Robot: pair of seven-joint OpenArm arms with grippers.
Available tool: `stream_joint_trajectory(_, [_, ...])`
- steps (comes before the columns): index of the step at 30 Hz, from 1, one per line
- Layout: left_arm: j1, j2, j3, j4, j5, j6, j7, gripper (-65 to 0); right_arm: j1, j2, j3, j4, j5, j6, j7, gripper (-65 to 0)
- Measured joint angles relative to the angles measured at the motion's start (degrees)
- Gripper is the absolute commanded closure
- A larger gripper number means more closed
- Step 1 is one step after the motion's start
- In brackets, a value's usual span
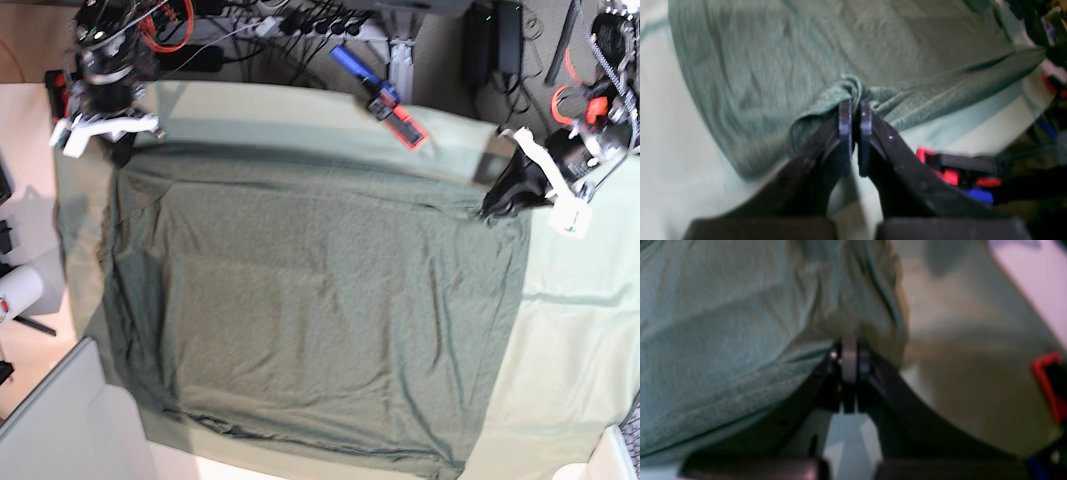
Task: Fold the T-shirt properly
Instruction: 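Lift and drag the grasped collar edge across the shirt with both grippers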
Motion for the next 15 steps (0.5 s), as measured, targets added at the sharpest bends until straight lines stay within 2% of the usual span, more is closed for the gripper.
stream_joint_trajectory(9, [-9.07, 0.02, 0.0, -0.46, 2.62, -0.2, 0.15, 0.0, 7.93, 0.55, 0.0, -1.53, -0.04, 1.2, -0.2, 0.0])
stream_joint_trajectory(15, [-14.29, -0.13, -0.11, -8.57, 5.53, -0.2, -2.95, 0.0, 12.85, 0.68, 0.22, -6.12, -0.33, 2.16, -0.15, 0.0])
